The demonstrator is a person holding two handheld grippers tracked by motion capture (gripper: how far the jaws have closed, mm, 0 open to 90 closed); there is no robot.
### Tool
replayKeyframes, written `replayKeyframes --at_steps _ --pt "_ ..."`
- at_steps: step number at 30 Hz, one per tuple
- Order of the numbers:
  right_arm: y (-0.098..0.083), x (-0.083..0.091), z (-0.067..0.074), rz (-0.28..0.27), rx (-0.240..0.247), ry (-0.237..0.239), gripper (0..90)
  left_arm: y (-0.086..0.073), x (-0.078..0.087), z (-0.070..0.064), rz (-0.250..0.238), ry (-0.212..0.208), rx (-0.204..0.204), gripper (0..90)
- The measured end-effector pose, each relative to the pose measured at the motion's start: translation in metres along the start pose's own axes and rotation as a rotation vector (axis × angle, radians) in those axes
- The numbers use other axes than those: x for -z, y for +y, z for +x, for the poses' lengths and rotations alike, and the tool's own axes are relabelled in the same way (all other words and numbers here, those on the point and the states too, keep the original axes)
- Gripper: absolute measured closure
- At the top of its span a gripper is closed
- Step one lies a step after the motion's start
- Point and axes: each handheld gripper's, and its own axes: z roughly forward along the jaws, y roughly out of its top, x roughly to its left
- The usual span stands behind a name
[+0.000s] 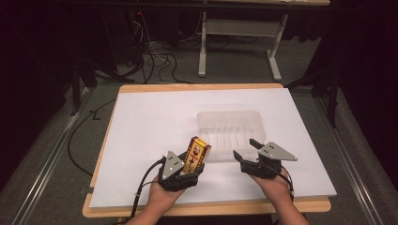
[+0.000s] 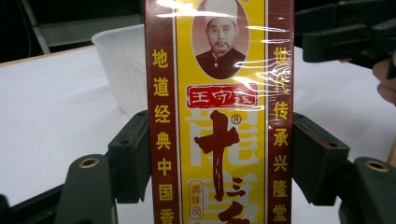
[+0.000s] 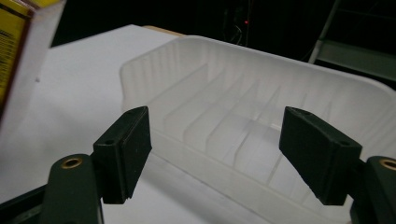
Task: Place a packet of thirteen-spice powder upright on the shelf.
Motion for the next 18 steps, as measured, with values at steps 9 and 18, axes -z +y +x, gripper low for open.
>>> replayKeyframes --at_steps 9,18 --pt "0.002 0.018 0.001 -0.033 -0.041 0.03 25.3 -0.003 -0.007 -0.008 0.003 0.024 -0.027 32.3" --pt "0.004 0.012 0.014 -0.023 -0.067 0.096 25.0 -0.006 -0.014 -0.009 0.035 0.013 -0.033 32.4"
